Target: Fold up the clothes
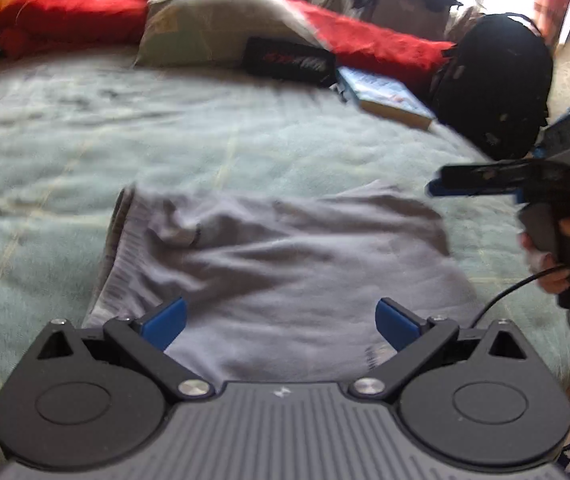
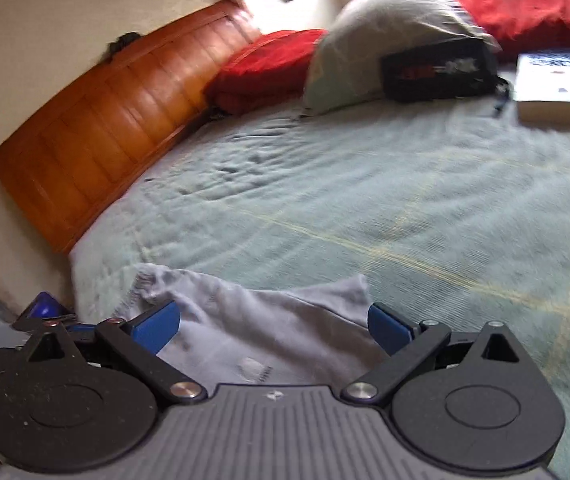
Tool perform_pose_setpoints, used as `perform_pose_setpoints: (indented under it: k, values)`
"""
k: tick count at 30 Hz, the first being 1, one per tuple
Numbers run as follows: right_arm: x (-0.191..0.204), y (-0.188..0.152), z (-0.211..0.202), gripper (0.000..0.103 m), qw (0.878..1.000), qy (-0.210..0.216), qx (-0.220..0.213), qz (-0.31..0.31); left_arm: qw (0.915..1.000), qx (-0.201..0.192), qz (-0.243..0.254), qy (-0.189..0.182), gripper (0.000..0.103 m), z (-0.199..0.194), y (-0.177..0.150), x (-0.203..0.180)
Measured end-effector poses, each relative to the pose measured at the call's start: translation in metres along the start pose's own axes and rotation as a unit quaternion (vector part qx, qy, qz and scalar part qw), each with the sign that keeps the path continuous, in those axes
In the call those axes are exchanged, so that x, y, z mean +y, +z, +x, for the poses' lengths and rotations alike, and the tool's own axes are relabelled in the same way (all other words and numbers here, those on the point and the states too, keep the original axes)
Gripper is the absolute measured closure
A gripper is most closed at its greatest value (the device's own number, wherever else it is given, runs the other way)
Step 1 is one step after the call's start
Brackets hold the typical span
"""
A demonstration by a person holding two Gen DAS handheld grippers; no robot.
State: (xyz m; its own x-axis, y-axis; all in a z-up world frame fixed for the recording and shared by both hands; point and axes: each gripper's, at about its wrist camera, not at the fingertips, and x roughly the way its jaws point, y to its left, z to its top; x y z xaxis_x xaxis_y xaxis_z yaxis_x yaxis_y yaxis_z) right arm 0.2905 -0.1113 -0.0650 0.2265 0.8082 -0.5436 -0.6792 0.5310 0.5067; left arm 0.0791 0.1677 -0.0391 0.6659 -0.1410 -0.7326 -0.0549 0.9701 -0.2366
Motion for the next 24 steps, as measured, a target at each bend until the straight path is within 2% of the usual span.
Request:
perform_pose_setpoints:
  k: [2,8,17,24]
  values:
    - [0.001,0.003,0.001,0.0,1.0,0.009,0.008,0.0,0.9993,0.019,-0.025,0.019,0.003,0.009,-0.004,0.009]
    - [-0.027,-0.008,-0.015,0.0,0.998,0.007,0.027,0.054,0.9998,0.002,-0.012,0.016,0.003,-0.002,-0.005,0.005]
    - [-0.053,-0.039,-0.048,0.0,0.984,0.068,0.051,0.159,0.9993,-0.015,-0.01,0.032,0.003,-0.024,-0.006,0.009]
    - [-0.052,-0.068,-0.049,0.0,0.976,0.096,0.058,0.188,0.9973,-0.025,-0.044,0.054,0.003,-0.035,0.007,0.041]
